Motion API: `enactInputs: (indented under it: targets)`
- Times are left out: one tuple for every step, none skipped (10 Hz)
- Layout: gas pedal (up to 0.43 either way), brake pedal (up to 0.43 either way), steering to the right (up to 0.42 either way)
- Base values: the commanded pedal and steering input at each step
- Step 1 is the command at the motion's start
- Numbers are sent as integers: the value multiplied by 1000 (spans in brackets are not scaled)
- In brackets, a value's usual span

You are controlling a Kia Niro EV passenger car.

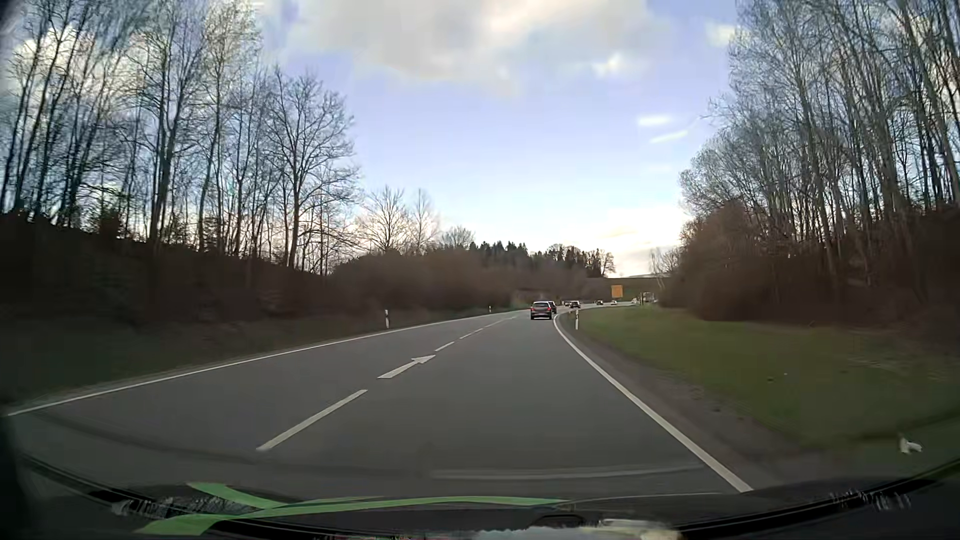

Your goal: Follow the waypoints while adhering to traffic rules and regulations

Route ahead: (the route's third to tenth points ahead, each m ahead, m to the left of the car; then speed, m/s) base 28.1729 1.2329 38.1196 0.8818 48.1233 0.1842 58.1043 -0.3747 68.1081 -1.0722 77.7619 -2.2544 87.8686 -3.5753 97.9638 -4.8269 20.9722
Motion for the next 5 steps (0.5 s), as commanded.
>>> enactInputs:
  targets:
    - [189, 0, 5]
    - [189, 0, 5]
    - [189, 0, 4]
    - [189, 0, 4]
    - [189, 0, 4]
